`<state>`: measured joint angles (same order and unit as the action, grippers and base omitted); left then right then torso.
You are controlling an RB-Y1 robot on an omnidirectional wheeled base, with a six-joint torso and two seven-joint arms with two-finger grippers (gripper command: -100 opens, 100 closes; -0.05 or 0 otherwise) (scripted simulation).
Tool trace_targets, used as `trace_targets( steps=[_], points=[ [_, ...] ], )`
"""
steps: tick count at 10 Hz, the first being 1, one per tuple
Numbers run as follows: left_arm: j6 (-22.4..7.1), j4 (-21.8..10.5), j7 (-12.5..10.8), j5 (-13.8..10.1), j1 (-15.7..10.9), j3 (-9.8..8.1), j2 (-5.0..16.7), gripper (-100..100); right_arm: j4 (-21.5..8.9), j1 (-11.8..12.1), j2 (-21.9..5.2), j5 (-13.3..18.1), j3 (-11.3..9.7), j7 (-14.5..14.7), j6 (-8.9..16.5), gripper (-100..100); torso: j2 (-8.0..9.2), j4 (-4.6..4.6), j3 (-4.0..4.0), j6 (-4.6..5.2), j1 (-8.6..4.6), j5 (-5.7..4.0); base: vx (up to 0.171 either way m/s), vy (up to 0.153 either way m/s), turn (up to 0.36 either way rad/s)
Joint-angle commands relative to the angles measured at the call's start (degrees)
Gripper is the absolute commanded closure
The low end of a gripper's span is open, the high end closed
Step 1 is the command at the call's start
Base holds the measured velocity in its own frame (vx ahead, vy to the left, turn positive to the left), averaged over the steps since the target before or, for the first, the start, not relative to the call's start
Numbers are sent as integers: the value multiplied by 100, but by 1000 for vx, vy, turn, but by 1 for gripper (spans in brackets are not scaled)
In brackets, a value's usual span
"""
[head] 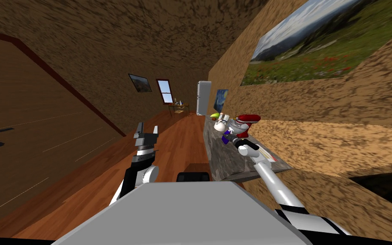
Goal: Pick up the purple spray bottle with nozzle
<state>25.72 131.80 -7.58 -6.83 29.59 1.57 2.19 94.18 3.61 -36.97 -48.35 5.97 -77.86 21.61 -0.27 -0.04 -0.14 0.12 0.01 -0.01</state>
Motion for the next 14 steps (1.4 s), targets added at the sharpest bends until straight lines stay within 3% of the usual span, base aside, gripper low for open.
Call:
trace_targets(
  steps=[1, 5, 6, 7, 9, 10, 12, 13, 14],
  points=[
    [0, 0, 0, 0, 0, 0, 0, 0, 0, 0, 0, 0, 0, 0, 0, 100, 0, 0, 0, 0, 0, 0, 0, 0, 0],
    [0, 0, 0, 0, 0, 0, 0, 0, 1, 0, 0, -1, -3, 4, 2, 100, 1, 1, 1, 3, 0, 0, 0, 0, 0],
    [0, 0, 0, 0, 0, 0, 0, 0, 1, 0, 0, -1, -3, 3, 2, 0, 1, 1, 1, 3, 1, 1, 0, 0, 0],
    [0, 0, 0, 0, 0, 0, 0, 0, -286, -286, 143, -267, 31, 290, 160, 100, 2, 1, 1, 3, 1, 1, 5, 17, -258],
    [0, 0, 0, 0, 0, 0, 0, 0, -371, -340, 143, -267, 31, 462, 160, 100, 4, 1, 2, 9, 10, 2, -5, 34, -82],
    [0, 0, 0, 0, 0, 0, 0, 0, -633, -603, 279, -541, 59, 686, 312, 100, 2, 1, 2, 3, 12, 4, -6, 29, -241],
    [0, 0, 0, 0, 0, 0, 0, 0, -752, -684, 279, -549, 59, 980, 312, 100, 4, 2, 3, 12, 13, 6, -2, 26, -70],
    [0, 0, 0, 0, 0, 0, 0, 0, -1029, -961, 415, -831, 88, 1162, 464, 100, 2, 2, 2, 7, 11, 6, -1, 20, -240],
    [0, 0, 0, 0, 1, 0, 0, 0, -1133, -1027, 415, -831, 88, 1324, 464, 100, 3, 1, 2, 19, 11, 6, -3, 32, -153]
  ],
)
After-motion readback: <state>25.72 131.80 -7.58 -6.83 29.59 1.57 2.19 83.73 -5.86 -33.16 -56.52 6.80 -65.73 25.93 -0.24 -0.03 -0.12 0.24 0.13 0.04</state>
